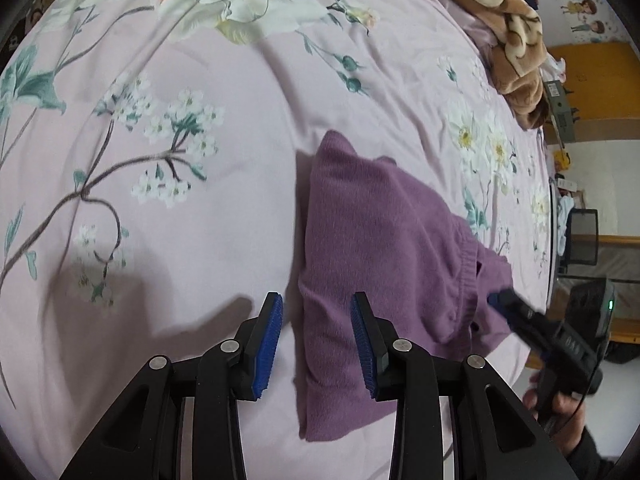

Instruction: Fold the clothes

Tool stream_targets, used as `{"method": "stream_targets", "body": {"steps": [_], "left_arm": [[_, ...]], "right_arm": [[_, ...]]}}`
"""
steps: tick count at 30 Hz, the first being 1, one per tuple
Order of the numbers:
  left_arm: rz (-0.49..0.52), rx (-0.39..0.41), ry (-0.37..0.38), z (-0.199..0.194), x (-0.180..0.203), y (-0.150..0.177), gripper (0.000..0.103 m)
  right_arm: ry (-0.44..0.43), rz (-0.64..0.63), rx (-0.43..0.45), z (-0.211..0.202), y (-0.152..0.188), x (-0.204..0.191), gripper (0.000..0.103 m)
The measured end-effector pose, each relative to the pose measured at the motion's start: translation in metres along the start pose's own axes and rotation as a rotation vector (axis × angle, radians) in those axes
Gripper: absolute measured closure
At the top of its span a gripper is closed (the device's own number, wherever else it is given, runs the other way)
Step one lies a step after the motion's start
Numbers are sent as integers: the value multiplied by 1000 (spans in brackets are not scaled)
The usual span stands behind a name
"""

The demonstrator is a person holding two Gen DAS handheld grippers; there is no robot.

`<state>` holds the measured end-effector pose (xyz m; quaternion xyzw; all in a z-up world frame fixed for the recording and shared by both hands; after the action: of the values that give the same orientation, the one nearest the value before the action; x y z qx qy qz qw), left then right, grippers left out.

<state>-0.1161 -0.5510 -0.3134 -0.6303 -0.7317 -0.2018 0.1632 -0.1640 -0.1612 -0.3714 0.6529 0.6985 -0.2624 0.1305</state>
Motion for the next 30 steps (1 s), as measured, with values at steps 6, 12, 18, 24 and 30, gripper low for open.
{"method": "stream_targets", "body": {"steps": [6, 12, 18, 24, 30], "left_arm": [[9, 3, -3, 5, 5, -9, 66], [2, -16, -12, 16, 4, -10, 66], [2, -18, -13, 20, 7, -17, 66], [-3, 12, -22, 31, 14, -44, 66], [9, 15, -28, 40, 22, -63, 66]], "right_arm": [[-78, -1, -128, 54, -18, 18, 58], [-99, 24, -132, 59, -6, 32, 58], [-67, -26, -159, 51, -7, 29, 57], [-106, 13, -205, 51, 9, 36, 56], [-109, 4, -135, 21, 10, 24, 91]]}}
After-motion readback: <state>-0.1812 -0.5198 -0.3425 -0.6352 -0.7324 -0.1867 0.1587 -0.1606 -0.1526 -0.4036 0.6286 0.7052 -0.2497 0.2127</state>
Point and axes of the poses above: each gripper's, at about its wrist camera, not at the fingertips, and z roughly the way its jaws point, x to its right, y to its underside, the point moved 1 cm from there along z, roughly the way its jaws point, and after that the axes turned 8 degrees about -z, right-handed, at the moved point
